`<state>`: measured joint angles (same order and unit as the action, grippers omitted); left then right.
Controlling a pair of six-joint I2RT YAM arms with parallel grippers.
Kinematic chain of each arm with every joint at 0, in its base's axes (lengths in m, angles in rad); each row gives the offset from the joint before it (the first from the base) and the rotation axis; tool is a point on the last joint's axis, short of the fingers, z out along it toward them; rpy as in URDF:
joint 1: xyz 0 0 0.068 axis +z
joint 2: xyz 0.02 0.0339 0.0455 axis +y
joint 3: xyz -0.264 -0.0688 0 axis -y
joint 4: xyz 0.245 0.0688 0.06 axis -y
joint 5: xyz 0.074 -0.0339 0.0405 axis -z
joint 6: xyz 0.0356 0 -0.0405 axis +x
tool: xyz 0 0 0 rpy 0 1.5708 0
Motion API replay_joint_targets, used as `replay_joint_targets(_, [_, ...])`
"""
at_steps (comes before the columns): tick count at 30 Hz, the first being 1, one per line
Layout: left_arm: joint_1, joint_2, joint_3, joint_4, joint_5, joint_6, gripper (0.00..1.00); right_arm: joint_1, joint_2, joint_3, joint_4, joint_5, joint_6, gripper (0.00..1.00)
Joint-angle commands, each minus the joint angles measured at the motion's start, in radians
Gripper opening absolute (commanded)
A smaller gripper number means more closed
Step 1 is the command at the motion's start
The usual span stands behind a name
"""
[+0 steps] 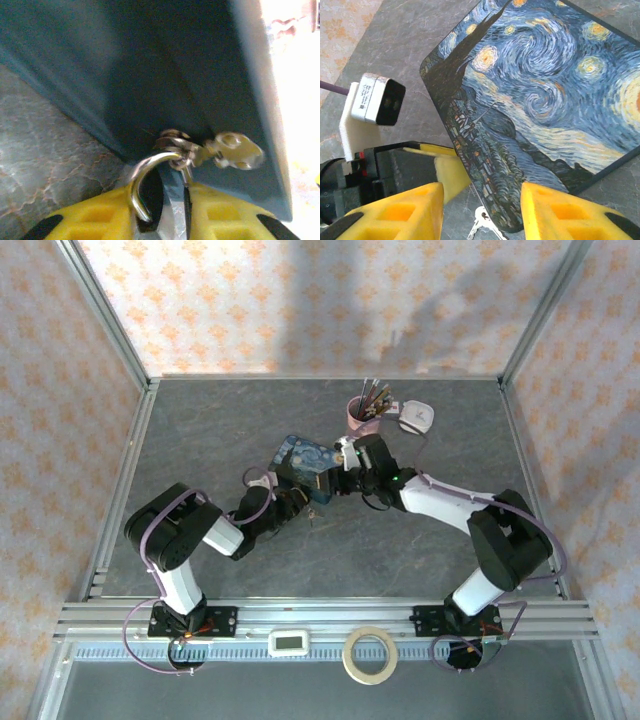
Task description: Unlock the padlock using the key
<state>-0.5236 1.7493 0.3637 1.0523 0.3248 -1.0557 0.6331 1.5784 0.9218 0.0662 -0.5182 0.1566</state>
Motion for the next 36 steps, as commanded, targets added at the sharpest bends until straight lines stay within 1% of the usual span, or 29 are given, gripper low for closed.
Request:
replay_joint_targets(1, [0.007,-0.044,-0.043,-0.034,-0.017,-0.023,0.52,0.018,-0.057,-0.004,-0.014,0.07,-0.025,0.45])
replay_joint_targets(2, [0.017,-0.07,-0.056,-0.05,-0.025,-0.023,0.56,0.025,-0.065,-0.002,-0.018,0.076,-0.025,0.45])
replay_joint_targets(5, [0.055,-0.173,-0.091,-0.108,-0.046,-0.016,0.61,0.061,-0.081,0.001,-0.028,0.086,-0.021,0.46])
replay_joint_targets(9, [0.112,-0.314,-0.093,-0.27,-0.081,0.019,0.66,0.144,-0.062,0.025,-0.081,0.146,-0.019,0.47])
replay_joint_targets(14, [0.196,-0.466,-0.075,-0.42,-0.146,0.057,0.68,0.256,0.028,0.091,-0.148,0.241,0.021,0.47])
replay_joint_targets(17, [0.236,-0.514,-0.049,-0.483,-0.176,0.085,0.69,0.315,0.115,0.177,-0.22,0.352,0.053,0.5])
replay_joint_targets(19, [0.256,-0.533,-0.043,-0.489,-0.183,0.086,0.69,0.343,0.176,0.243,-0.277,0.45,0.078,0.56])
replay_joint_targets(21, [0.264,-0.54,-0.045,-0.477,-0.192,0.079,0.7,0.356,0.227,0.293,-0.325,0.524,0.093,0.58])
replay_joint_targets(25, [0.268,-0.538,-0.075,-0.426,-0.195,0.049,0.7,0.371,0.307,0.369,-0.399,0.642,0.105,0.58])
replay_joint_targets(29, [0.268,-0.517,-0.099,-0.387,-0.182,0.028,0.7,0.382,0.385,0.423,-0.442,0.703,0.079,0.57])
replay_joint_targets(36, [0.27,-0.501,-0.106,-0.37,-0.163,0.023,0.7,0.382,0.48,0.482,-0.437,0.764,0.048,0.53])
